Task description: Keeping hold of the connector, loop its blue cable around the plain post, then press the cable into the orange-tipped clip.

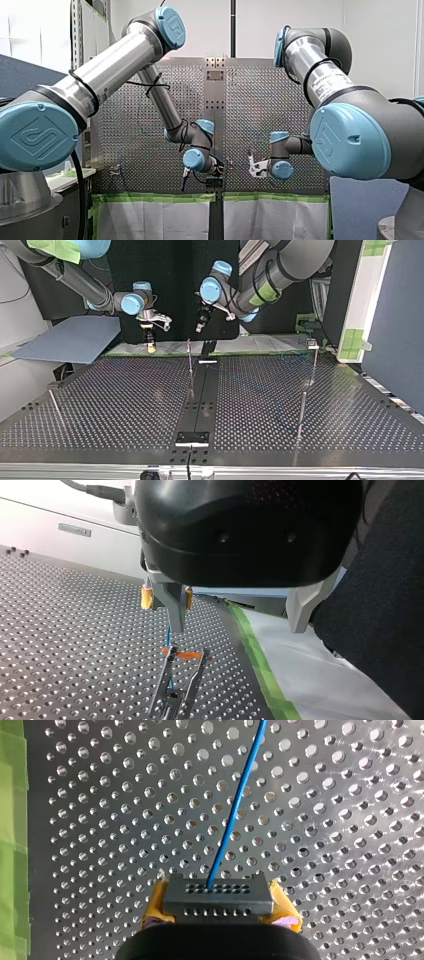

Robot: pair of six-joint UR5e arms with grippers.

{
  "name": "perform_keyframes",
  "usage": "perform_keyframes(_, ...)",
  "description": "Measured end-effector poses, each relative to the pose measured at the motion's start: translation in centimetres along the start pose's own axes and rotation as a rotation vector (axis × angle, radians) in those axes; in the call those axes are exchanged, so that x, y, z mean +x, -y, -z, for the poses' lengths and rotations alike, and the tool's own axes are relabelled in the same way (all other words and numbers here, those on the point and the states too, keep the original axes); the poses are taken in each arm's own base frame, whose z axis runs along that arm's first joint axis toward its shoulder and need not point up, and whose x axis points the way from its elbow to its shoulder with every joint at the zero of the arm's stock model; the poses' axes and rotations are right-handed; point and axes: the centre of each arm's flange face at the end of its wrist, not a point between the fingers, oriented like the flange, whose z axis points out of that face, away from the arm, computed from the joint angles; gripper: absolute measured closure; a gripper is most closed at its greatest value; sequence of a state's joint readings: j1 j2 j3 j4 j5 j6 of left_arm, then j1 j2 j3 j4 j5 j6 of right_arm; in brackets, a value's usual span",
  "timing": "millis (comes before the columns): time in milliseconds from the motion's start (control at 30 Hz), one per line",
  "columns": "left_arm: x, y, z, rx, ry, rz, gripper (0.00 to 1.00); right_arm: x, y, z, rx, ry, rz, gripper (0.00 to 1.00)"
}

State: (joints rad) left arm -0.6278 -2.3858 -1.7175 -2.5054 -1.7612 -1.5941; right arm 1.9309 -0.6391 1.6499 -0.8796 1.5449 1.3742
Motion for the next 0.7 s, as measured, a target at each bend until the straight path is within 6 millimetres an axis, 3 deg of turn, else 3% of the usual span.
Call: perform_keyframes(700, -0.01, 0.04, 0.13, -0.031, 0.006, 0.012, 0.00, -0.19, 0.26, 0.29, 0.013, 0.012, 0.001, 1.00)
